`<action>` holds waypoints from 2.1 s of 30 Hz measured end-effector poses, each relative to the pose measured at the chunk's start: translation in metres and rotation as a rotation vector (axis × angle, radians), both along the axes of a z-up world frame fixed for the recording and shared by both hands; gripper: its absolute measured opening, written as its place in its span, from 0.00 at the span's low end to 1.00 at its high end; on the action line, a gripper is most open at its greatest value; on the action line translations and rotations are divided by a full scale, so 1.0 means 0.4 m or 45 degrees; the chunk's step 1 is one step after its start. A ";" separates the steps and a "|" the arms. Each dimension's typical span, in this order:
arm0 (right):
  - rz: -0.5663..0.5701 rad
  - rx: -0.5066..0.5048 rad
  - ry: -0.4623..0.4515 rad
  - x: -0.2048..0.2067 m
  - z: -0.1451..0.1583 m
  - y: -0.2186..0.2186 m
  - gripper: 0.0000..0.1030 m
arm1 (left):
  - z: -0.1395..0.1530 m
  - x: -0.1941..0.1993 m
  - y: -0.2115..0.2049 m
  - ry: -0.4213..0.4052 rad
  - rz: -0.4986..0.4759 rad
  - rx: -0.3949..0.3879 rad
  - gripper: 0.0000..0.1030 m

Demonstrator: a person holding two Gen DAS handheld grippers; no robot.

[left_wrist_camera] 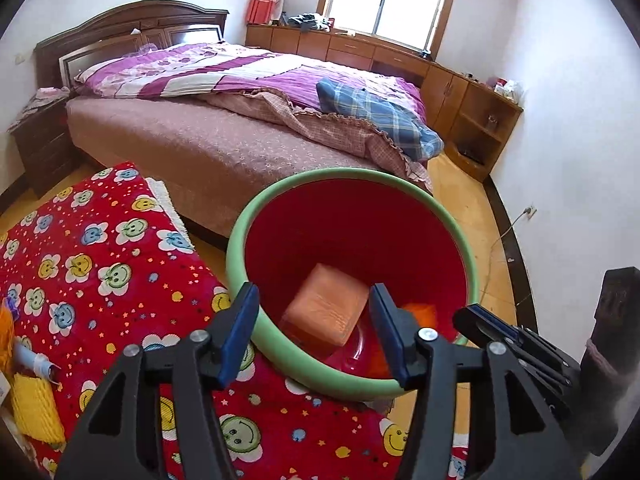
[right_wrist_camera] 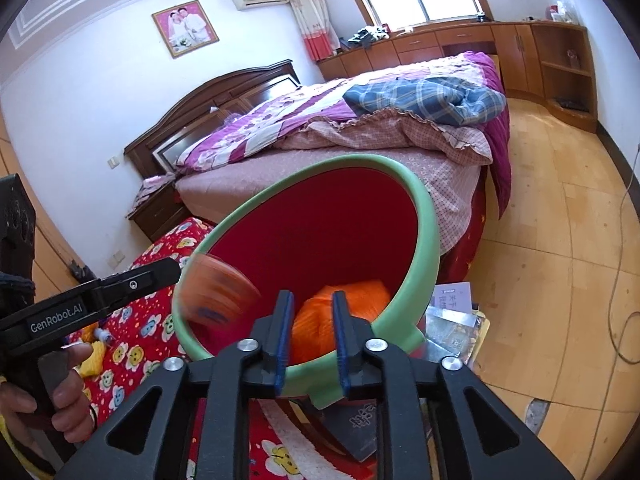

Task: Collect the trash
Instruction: 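Carry both items over the green-rimmed red bin and open both tools to drop them, then move both open tools from the bin back over the quilt, then grasp the green packet with the left tool and lift it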

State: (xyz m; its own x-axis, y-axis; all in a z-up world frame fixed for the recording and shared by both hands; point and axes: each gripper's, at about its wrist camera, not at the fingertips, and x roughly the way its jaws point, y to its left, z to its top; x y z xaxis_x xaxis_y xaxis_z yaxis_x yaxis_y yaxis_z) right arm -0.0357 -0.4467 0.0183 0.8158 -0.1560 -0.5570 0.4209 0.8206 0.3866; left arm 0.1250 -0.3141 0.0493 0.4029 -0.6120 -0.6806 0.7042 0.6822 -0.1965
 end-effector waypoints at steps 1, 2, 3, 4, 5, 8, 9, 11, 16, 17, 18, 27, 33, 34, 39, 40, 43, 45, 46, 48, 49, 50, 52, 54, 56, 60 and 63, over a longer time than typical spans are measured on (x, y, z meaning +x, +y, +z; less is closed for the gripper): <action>-0.006 0.003 0.000 -0.002 0.002 0.001 0.29 | 0.003 0.000 0.004 0.004 0.007 -0.002 0.56; -0.007 0.007 0.001 -0.003 0.004 0.003 0.30 | 0.006 0.000 0.011 0.011 0.014 -0.007 0.56; -0.002 0.013 -0.001 -0.006 0.007 0.006 0.30 | 0.011 -0.002 0.022 0.020 0.020 -0.018 0.56; 0.002 0.015 -0.003 -0.008 0.010 0.011 0.32 | 0.018 -0.005 0.034 0.026 0.029 -0.030 0.56; 0.005 0.014 -0.008 -0.011 0.015 0.015 0.33 | 0.023 -0.008 0.045 0.030 0.039 -0.038 0.56; 0.009 -0.009 -0.027 -0.027 0.039 0.037 0.35 | 0.043 -0.018 0.090 0.054 0.076 -0.075 0.56; 0.011 -0.016 -0.036 -0.033 0.048 0.045 0.36 | 0.050 -0.023 0.106 0.064 0.083 -0.094 0.56; 0.016 -0.031 -0.052 -0.043 0.065 0.059 0.37 | 0.063 -0.034 0.132 0.071 0.094 -0.114 0.56; 0.052 -0.049 -0.079 -0.056 0.099 0.104 0.38 | 0.095 -0.069 0.201 0.029 0.150 -0.108 0.56; 0.061 -0.051 -0.081 -0.057 0.104 0.113 0.38 | 0.099 -0.073 0.213 0.026 0.161 -0.105 0.56; 0.072 -0.053 -0.086 -0.057 0.108 0.122 0.38 | 0.102 -0.079 0.227 0.022 0.173 -0.106 0.56; 0.183 -0.041 -0.082 -0.040 0.123 0.200 0.39 | 0.112 -0.093 0.375 0.013 0.327 -0.116 0.56; 0.241 -0.044 -0.067 -0.025 0.129 0.254 0.42 | 0.115 -0.084 0.494 -0.005 0.458 -0.104 0.56; 0.250 -0.049 -0.063 -0.023 0.130 0.266 0.44 | 0.115 -0.081 0.511 -0.005 0.480 -0.101 0.56; 0.293 -0.058 -0.049 -0.016 0.134 0.311 0.45 | 0.105 -0.075 0.621 -0.013 0.591 -0.074 0.56; 0.304 -0.059 -0.046 -0.014 0.134 0.320 0.46 | 0.102 -0.074 0.642 -0.018 0.611 -0.065 0.56; 0.330 -0.059 -0.032 -0.010 0.130 0.346 0.46 | 0.090 -0.073 0.704 -0.021 0.676 -0.030 0.56; 0.340 -0.065 -0.018 -0.006 0.127 0.363 0.46 | 0.079 -0.072 0.745 -0.026 0.724 0.006 0.56; 0.345 -0.070 -0.012 -0.004 0.125 0.372 0.47 | 0.073 -0.070 0.769 -0.030 0.755 0.028 0.57; 0.359 -0.073 -0.001 0.002 0.120 0.389 0.48 | 0.059 -0.063 0.817 -0.026 0.812 0.059 0.57; 0.370 -0.072 0.004 0.005 0.117 0.398 0.48 | 0.050 -0.059 0.846 -0.021 0.847 0.074 0.57; 0.378 -0.071 0.008 0.008 0.115 0.405 0.48 | 0.041 -0.055 0.874 -0.014 0.885 0.087 0.57; 0.393 -0.073 0.023 0.015 0.110 0.418 0.48 | 0.026 -0.048 0.916 0.000 0.939 0.097 0.57; 0.402 -0.073 0.036 0.022 0.104 0.426 0.48 | 0.005 -0.038 0.956 0.019 0.998 0.108 0.62; 0.404 -0.071 0.052 0.029 0.096 0.434 0.48 | -0.015 -0.025 0.980 0.046 1.021 0.109 0.74; 0.415 -0.079 0.079 0.035 0.086 0.441 0.49 | -0.066 0.008 1.019 0.130 1.064 0.070 0.75; 0.415 -0.081 0.092 0.040 0.080 0.442 0.49 | -0.099 0.032 1.024 0.174 1.077 0.073 0.75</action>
State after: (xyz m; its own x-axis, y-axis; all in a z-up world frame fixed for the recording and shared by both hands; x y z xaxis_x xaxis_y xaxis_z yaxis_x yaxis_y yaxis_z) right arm -0.0198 -0.2698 0.0503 0.7873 0.0707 -0.6125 0.1565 0.9380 0.3094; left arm 0.1379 0.0955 0.0095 0.6208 -0.1059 -0.7768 -0.0733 0.9787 -0.1920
